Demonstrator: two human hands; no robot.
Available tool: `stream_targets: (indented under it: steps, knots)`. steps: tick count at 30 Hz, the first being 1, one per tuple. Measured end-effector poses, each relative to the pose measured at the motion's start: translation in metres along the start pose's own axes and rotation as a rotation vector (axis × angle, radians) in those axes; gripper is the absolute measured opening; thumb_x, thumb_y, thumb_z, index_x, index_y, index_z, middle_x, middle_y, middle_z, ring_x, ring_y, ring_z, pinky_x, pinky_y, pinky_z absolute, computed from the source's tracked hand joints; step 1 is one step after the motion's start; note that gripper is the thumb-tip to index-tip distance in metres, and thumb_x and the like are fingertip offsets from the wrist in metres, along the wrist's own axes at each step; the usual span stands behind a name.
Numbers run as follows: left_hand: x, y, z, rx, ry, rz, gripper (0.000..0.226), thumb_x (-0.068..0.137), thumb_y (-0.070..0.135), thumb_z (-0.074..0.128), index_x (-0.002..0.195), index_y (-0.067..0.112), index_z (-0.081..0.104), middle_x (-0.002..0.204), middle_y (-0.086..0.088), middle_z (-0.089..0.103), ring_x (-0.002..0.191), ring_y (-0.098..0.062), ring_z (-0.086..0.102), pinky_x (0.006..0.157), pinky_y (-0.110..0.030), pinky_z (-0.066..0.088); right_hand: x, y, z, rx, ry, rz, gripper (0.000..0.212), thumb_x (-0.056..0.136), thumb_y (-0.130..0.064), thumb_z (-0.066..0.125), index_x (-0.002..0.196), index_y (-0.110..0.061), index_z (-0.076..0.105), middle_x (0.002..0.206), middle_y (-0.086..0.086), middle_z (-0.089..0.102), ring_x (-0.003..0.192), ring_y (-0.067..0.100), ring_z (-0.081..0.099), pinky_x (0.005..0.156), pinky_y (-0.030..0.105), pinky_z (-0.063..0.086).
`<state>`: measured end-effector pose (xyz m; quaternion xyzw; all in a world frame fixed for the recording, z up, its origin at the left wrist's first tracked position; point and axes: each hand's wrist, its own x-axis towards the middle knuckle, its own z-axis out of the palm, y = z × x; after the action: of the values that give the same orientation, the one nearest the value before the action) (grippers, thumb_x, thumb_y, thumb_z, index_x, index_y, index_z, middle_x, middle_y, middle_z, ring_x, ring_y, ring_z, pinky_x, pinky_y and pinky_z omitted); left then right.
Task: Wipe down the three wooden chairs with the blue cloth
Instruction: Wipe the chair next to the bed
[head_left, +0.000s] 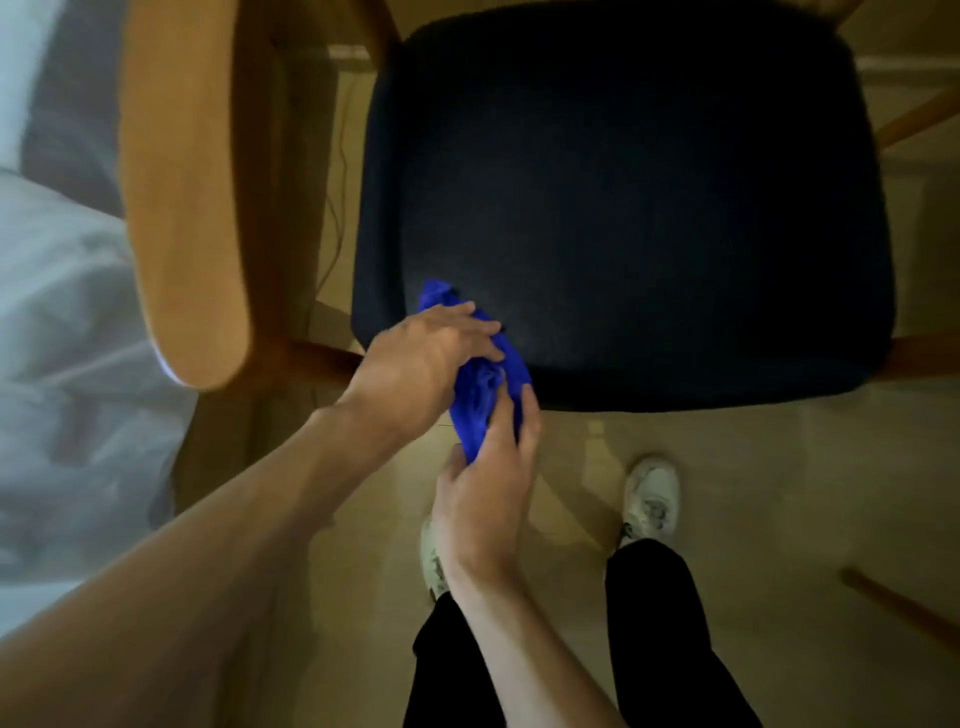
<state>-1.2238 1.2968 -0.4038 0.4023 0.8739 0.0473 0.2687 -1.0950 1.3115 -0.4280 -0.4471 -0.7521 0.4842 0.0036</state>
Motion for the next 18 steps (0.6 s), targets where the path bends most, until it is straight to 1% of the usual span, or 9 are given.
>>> stream_targets:
  steps: [2,4,7,9,11,13,14,16,18]
  knots:
    - [-0.015,-0.012,-0.003,0.137,-0.085,-0.075,0.058,0.092,0.006,0.052,0.144,0.029,0.038,0.157,0.01,0.022,0.146,-0.009,0.008,0.112,-0.017,0.003,-0.009,-0.01,0.016,-0.015,-0.081,-0.036,0.068,0.092,-0.005,0.06,0.149,-0.03,0.033,0.157,-0.014,0.016,0.136,0.006,0.032,0.097,0.0,0.021]
    - [-0.023,-0.01,-0.004,0.205,-0.095,-0.118,0.055,0.096,0.014,0.05,0.146,0.027,0.032,0.158,0.006,0.018,0.147,-0.013,0.008,0.115,-0.023,0.005,-0.007,-0.01,0.011,-0.035,-0.188,-0.079,0.066,0.091,-0.005,0.061,0.148,-0.027,0.036,0.155,-0.013,0.021,0.133,0.005,0.036,0.094,-0.003,0.022]
    - [-0.027,0.004,-0.003,0.105,0.086,-0.234,0.05,0.094,0.011,0.052,0.139,0.03,0.042,0.15,0.008,0.035,0.14,-0.012,0.028,0.106,-0.022,0.029,0.026,-0.01,-0.032,-0.05,-0.38,-0.108,0.058,0.088,-0.002,0.06,0.14,-0.025,0.049,0.138,-0.009,0.047,0.119,0.008,0.053,0.098,0.015,0.043]
    - [-0.027,0.01,-0.003,-0.022,0.245,-0.336,0.057,0.089,0.008,0.058,0.139,0.03,0.043,0.15,0.007,0.035,0.141,-0.014,0.028,0.107,-0.028,0.033,0.054,-0.022,-0.062,-0.135,-0.443,-0.211,0.058,0.085,0.001,0.06,0.136,-0.026,0.053,0.128,-0.01,0.056,0.113,0.005,0.056,0.098,0.02,0.045]
    - [-0.024,0.009,-0.005,-0.078,0.364,-0.43,0.064,0.087,0.007,0.06,0.144,0.023,0.037,0.156,0.0,0.026,0.146,-0.019,0.014,0.116,-0.035,0.02,0.081,-0.046,-0.069,-0.245,-0.436,-0.37,0.061,0.084,0.005,0.059,0.137,-0.025,0.053,0.136,-0.009,0.053,0.121,0.005,0.05,0.107,0.022,0.038]
    - [-0.022,0.007,-0.006,-0.052,0.421,-0.508,0.066,0.088,0.008,0.059,0.147,0.014,0.031,0.158,-0.007,0.018,0.147,-0.022,0.006,0.115,-0.033,0.003,0.108,-0.074,-0.057,-0.316,-0.395,-0.543,0.06,0.083,0.009,0.055,0.133,-0.024,0.057,0.143,-0.009,0.048,0.13,0.01,0.042,0.113,0.028,0.033]
    - [-0.02,0.006,-0.003,-0.039,0.429,-0.547,0.066,0.089,0.008,0.058,0.148,0.01,0.029,0.159,-0.01,0.015,0.147,-0.023,0.005,0.113,-0.032,0.001,0.12,-0.087,-0.048,-0.327,-0.393,-0.639,0.059,0.081,0.01,0.053,0.127,-0.024,0.062,0.142,-0.007,0.05,0.132,0.012,0.04,0.113,0.029,0.031]
    - [-0.017,0.006,0.006,-0.024,0.417,-0.611,0.063,0.089,0.01,0.058,0.145,0.004,0.03,0.158,-0.016,0.016,0.146,-0.027,0.01,0.115,-0.035,0.009,0.144,-0.108,-0.03,-0.402,-0.502,-0.802,0.056,0.076,0.01,0.051,0.115,-0.026,0.069,0.139,-0.007,0.052,0.133,0.013,0.037,0.108,0.026,0.026]
    - [-0.015,0.011,0.017,-0.043,0.358,-0.66,0.062,0.09,0.018,0.058,0.143,0.003,0.029,0.155,-0.019,0.022,0.141,-0.03,0.029,0.113,-0.038,0.032,0.157,-0.114,-0.017,-0.559,-0.68,-0.909,0.053,0.079,0.01,0.051,0.112,-0.026,0.069,0.139,-0.008,0.052,0.134,0.012,0.034,0.103,0.022,0.021]
